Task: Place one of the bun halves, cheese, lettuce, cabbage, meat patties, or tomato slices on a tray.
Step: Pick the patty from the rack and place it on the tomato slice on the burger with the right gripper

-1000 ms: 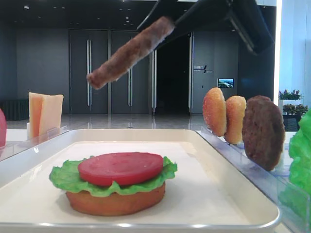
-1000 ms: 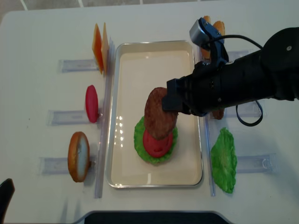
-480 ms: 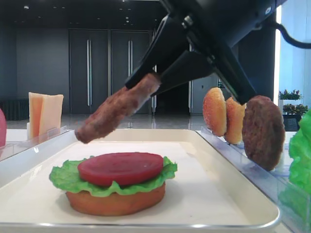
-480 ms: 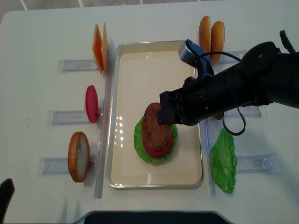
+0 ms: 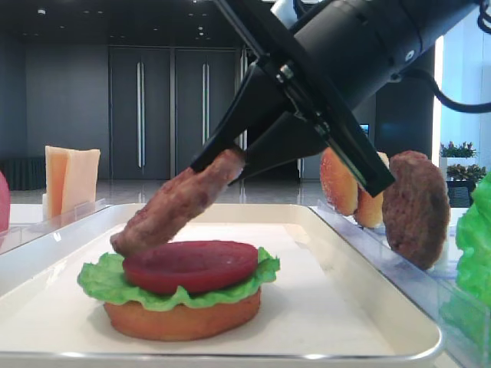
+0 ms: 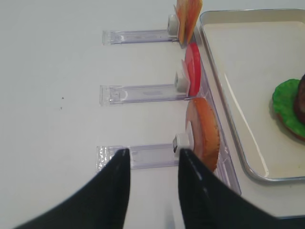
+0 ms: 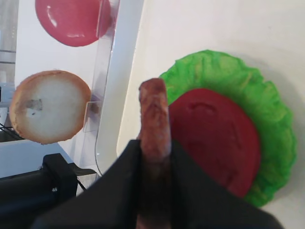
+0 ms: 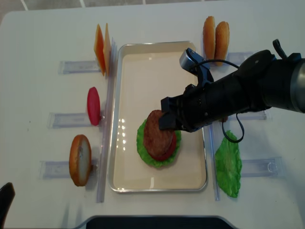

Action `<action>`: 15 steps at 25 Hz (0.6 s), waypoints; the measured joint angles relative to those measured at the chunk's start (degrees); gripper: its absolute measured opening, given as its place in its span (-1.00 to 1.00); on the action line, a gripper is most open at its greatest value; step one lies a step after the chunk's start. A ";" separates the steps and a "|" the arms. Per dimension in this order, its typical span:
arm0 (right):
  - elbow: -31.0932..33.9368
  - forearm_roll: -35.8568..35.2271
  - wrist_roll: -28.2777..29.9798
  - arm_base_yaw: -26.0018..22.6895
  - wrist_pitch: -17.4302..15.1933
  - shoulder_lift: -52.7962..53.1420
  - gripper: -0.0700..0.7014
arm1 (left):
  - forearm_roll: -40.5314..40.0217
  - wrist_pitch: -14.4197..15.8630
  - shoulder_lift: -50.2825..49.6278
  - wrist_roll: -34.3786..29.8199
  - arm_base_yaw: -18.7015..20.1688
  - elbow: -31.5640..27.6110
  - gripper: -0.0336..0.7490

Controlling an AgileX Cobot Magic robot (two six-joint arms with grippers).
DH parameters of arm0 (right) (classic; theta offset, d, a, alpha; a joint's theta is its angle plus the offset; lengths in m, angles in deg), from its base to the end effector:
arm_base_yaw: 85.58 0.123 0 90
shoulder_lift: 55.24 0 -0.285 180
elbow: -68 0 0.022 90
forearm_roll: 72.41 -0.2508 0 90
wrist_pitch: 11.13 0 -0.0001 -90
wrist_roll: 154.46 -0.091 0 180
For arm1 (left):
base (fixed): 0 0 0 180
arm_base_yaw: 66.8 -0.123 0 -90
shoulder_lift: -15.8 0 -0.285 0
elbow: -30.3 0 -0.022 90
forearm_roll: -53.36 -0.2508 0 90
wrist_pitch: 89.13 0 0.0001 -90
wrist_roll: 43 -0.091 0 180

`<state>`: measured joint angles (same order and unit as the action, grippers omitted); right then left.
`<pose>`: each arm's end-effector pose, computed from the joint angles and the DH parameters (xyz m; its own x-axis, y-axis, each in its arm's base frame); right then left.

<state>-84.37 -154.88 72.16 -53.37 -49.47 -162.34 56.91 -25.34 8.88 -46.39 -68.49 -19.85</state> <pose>0.2433 0.2195 0.1791 -0.9611 -0.0868 -0.2622 -0.2593 0.6110 0.7480 -0.0062 -0.0052 0.2655 -0.5112 0.0166 -0.8593 0.0345 0.9994 -0.0012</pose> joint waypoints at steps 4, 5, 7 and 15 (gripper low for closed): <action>0.00 -0.67 0.70 0.00 -0.04 -0.55 -0.47 | 0.00 0.00 0.00 0.00 0.00 0.00 -0.24; 0.00 -0.67 0.77 0.00 -0.04 -0.66 -0.47 | 0.00 0.00 0.00 0.00 0.00 0.00 -0.24; 0.00 -0.78 0.77 0.00 -0.04 -0.79 -0.47 | 0.00 0.00 0.00 0.00 0.00 0.00 -0.24; 0.00 -0.84 0.77 0.00 0.05 -0.79 -0.47 | 0.00 0.00 0.00 0.00 0.00 0.00 -0.24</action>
<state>-84.37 -155.72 72.94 -53.37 -49.42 -163.14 56.91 -25.34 8.88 -46.39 -68.49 -19.85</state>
